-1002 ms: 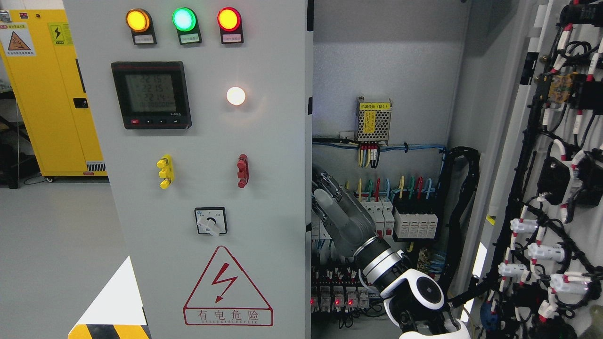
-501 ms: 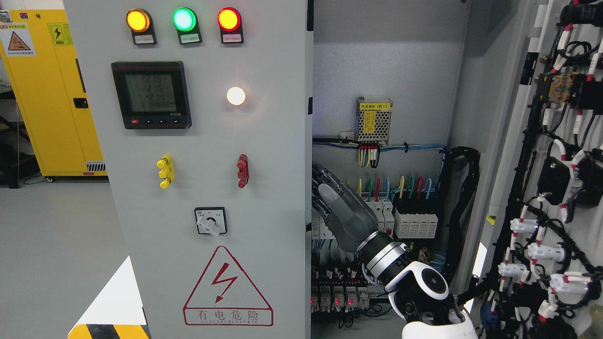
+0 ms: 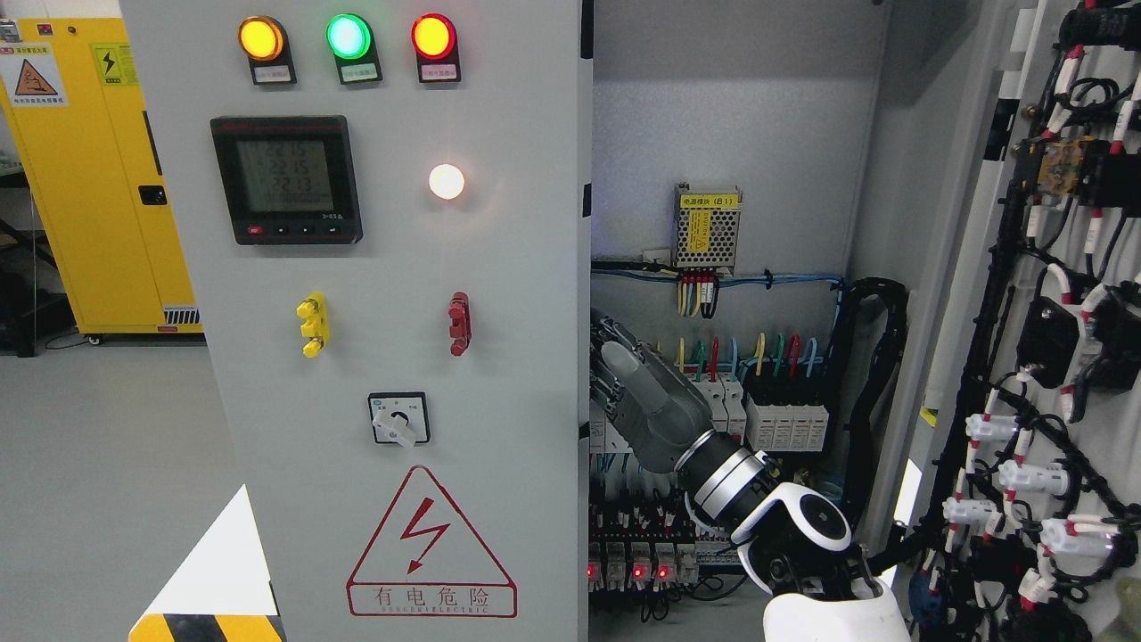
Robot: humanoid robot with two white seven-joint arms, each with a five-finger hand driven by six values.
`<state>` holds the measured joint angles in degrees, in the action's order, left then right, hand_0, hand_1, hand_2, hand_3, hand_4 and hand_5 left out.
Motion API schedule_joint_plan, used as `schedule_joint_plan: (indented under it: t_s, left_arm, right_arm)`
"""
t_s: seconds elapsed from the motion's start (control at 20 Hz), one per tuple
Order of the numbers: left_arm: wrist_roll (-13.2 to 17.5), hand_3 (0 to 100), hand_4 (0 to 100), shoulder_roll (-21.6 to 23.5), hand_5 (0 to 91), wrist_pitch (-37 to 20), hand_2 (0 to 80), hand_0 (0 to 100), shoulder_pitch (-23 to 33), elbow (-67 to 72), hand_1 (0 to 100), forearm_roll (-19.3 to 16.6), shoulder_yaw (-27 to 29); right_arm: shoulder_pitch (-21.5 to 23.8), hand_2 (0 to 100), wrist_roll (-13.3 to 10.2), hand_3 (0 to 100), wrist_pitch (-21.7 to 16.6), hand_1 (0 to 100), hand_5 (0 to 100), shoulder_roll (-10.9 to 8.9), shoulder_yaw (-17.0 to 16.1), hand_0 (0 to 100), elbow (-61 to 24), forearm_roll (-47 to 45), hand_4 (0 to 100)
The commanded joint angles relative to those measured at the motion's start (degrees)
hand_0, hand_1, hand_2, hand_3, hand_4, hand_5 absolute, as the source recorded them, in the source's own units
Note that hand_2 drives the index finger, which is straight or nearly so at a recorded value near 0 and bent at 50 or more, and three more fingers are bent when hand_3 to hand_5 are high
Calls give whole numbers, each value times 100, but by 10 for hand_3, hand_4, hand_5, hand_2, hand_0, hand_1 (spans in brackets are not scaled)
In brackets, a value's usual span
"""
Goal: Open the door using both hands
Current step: 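Push the indicator-light door outward with the right hand, swinging it open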
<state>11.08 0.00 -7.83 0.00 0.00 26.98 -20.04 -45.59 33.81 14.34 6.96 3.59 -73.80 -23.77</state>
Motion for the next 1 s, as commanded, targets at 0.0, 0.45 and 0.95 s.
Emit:
schedule_joint_plan:
  t_s: [0.0, 0.45, 0.95]
  left_arm:
    - [-1, 0, 0, -158, 0, 9, 0, 120, 35, 150, 556, 0, 1]
    - [-1, 0, 0, -167, 0, 9, 0, 120, 35, 141, 556, 0, 1]
    - [-1, 0, 0, -237, 0, 9, 0, 120, 35, 141, 556, 0, 1]
  right_arm:
    - [-73, 40, 328, 0, 60, 500, 0, 16, -51, 0, 85, -67, 0]
    - [-187, 40, 679, 0, 77, 500, 0, 16, -51, 0, 200, -216, 0]
    - [410, 40, 714, 0, 77, 500, 0, -2, 89, 0, -415, -629, 0]
